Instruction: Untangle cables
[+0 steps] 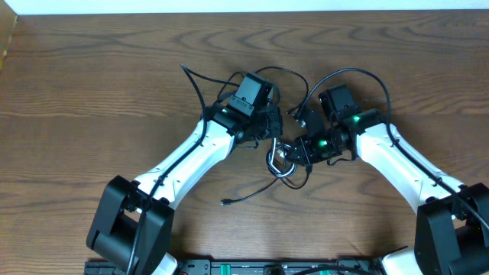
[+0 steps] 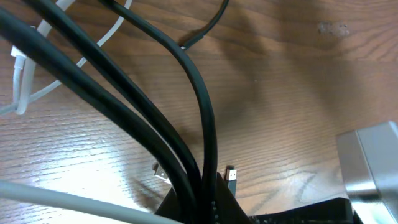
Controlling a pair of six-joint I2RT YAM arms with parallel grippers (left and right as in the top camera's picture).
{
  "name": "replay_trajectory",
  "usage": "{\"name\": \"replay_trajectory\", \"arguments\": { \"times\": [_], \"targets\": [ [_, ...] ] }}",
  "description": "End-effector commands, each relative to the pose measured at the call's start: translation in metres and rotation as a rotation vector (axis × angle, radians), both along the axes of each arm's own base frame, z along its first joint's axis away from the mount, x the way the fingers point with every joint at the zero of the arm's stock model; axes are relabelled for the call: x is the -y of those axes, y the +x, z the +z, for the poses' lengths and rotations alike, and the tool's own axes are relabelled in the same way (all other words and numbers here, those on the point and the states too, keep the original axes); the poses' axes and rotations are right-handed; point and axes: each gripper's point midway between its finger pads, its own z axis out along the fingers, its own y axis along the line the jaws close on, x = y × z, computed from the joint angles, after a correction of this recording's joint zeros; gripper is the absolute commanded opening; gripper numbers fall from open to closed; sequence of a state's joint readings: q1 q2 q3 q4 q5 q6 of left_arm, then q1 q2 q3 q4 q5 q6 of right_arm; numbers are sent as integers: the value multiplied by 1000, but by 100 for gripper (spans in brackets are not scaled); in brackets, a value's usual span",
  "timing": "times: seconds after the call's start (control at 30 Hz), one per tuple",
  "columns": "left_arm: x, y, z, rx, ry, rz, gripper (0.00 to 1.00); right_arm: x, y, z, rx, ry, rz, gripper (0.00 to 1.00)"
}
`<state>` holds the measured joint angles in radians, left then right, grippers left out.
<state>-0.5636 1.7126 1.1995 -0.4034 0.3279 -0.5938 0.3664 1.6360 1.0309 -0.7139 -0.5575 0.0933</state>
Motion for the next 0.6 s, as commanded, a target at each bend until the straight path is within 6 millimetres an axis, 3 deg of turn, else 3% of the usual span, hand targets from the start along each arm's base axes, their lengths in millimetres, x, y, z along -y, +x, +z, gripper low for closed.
{"name": "replay_trajectory", "arguments": {
  "times": [0.0, 0.37, 0.47, 0.57],
  "targets": [
    [2, -1, 15, 33, -34, -28, 7, -2, -1, 4, 22, 0, 16, 22],
    [7, 4, 35, 76, -95, -30, 7, 0, -4, 3, 5, -7, 16, 18],
    [3, 7, 36, 78, -95, -20, 7, 0, -4, 3, 5, -7, 16, 6],
    [-1, 8, 35, 73, -90, -10, 7, 1, -5, 3, 4, -13, 15, 1]
  ]
}}
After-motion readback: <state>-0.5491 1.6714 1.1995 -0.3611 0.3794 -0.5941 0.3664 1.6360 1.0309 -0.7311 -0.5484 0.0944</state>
